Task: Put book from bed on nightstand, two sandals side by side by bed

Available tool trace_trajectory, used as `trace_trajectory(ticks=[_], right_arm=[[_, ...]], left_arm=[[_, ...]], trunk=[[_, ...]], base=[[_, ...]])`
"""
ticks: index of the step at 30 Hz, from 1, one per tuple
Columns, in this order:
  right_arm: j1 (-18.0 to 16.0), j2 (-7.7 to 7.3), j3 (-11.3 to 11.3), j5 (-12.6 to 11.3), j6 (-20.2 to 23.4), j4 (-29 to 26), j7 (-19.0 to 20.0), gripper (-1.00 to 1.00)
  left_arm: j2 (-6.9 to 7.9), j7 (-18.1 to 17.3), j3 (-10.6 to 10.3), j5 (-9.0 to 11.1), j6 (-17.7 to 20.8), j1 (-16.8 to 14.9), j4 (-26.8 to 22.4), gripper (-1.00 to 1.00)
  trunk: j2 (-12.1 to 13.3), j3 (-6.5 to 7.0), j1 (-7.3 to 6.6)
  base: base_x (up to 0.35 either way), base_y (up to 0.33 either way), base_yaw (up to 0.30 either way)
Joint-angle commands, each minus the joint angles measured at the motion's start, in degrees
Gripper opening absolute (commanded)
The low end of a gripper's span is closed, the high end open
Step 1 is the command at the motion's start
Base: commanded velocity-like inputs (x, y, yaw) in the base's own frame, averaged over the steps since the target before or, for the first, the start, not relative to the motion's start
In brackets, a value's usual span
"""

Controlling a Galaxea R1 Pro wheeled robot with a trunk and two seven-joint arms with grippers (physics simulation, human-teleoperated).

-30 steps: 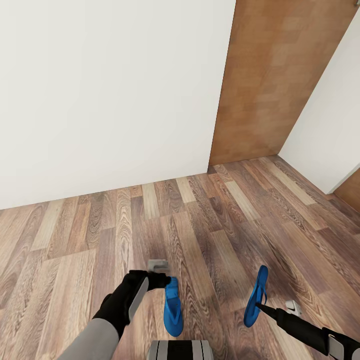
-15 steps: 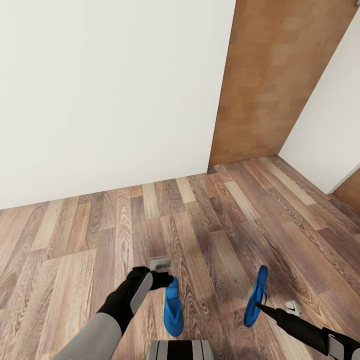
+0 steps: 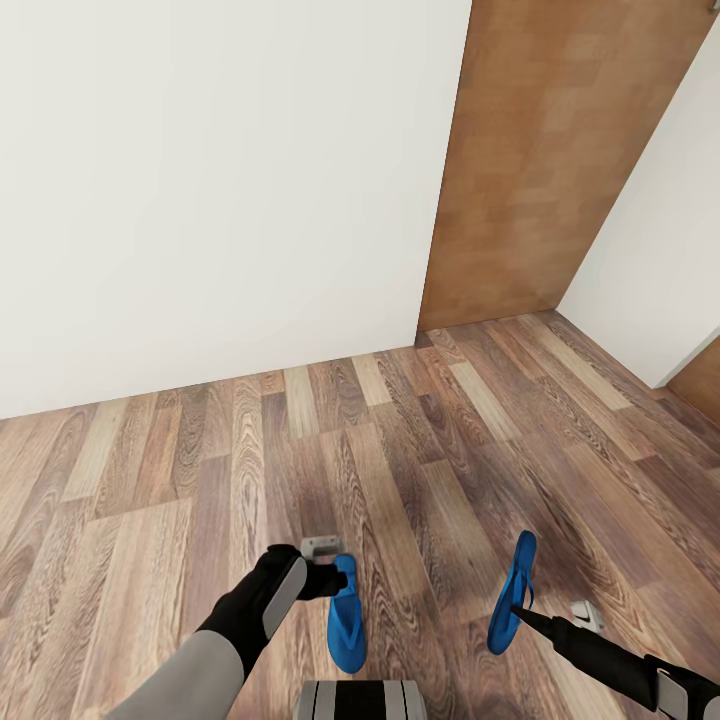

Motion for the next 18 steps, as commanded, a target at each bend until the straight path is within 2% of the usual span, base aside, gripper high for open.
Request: trace_trajectory(ticks=[1, 9, 18], right_arm=[[-0.1, 0.00, 0.4, -0.7, 0.7, 0.2, 0.2, -1.00], [-0.1, 0.00, 0.4, -0.7, 0.7, 0.2, 0.2, -1.00], [-0.1, 0.00, 0.4, -0.6, 0.7, 0.2, 0.2, -1.00]], left_arm=[[0.00, 0.5, -0.1, 0.6, 0.2, 0.0, 0.0, 1.00], [0.00, 0.7, -0.1, 0.6, 0.2, 0.0, 0.1, 1.00], [0.00, 0.7, -0.1, 0.5, 0.2, 0.0, 0.0, 1.00]], trunk=[[0.0, -0.04, -0.01], [0.0, -0.04, -0.01], [-0.1, -2.04, 0.22]], base=[[0.000, 0.000, 0.000], [0.000, 0.000, 0.000], [0.000, 0.000, 0.000]])
